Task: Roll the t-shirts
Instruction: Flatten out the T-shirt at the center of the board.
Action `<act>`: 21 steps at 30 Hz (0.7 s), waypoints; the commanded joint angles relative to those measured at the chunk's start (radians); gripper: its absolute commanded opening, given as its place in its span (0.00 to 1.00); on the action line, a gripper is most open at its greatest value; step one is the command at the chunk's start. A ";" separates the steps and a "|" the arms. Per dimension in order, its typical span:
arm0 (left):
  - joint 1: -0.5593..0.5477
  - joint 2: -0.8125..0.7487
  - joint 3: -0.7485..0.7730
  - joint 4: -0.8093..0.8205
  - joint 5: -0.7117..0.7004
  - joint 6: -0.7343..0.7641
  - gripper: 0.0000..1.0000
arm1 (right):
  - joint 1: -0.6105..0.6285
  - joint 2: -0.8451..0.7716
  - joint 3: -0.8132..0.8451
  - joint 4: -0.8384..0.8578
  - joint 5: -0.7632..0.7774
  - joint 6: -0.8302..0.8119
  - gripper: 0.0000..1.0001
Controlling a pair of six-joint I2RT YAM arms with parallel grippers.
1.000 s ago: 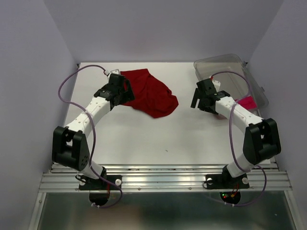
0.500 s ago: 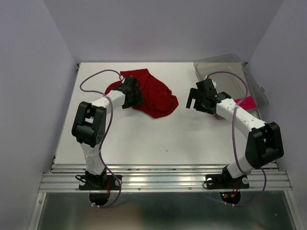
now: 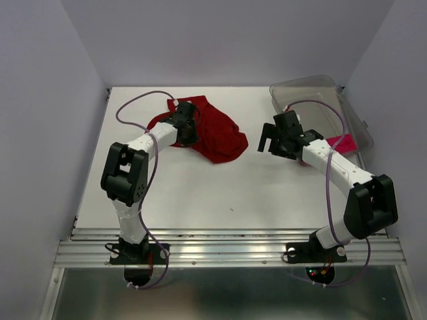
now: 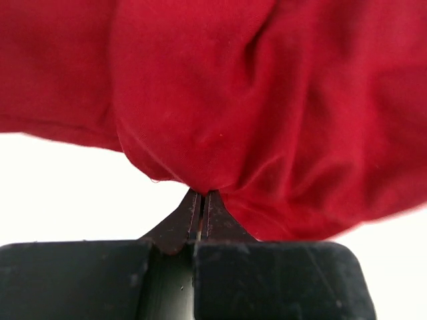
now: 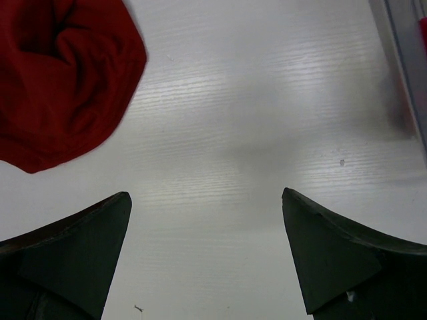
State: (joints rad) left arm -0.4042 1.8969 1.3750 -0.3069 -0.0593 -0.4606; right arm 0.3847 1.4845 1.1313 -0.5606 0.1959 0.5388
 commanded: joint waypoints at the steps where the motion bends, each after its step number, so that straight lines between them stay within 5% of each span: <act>1: -0.004 -0.244 0.049 -0.049 0.009 0.042 0.00 | 0.057 -0.021 0.036 0.039 -0.044 -0.037 1.00; 11: -0.016 -0.479 0.153 -0.118 0.101 0.025 0.00 | 0.229 0.054 0.091 0.093 -0.018 -0.091 1.00; 21: -0.016 -0.489 0.302 -0.158 0.177 0.025 0.00 | 0.479 0.048 -0.024 0.376 0.128 -0.469 1.00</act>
State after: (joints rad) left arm -0.4179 1.4113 1.6012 -0.4690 0.0689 -0.4404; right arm 0.8368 1.5410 1.1305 -0.3336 0.2428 0.2295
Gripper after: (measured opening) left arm 0.036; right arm 0.998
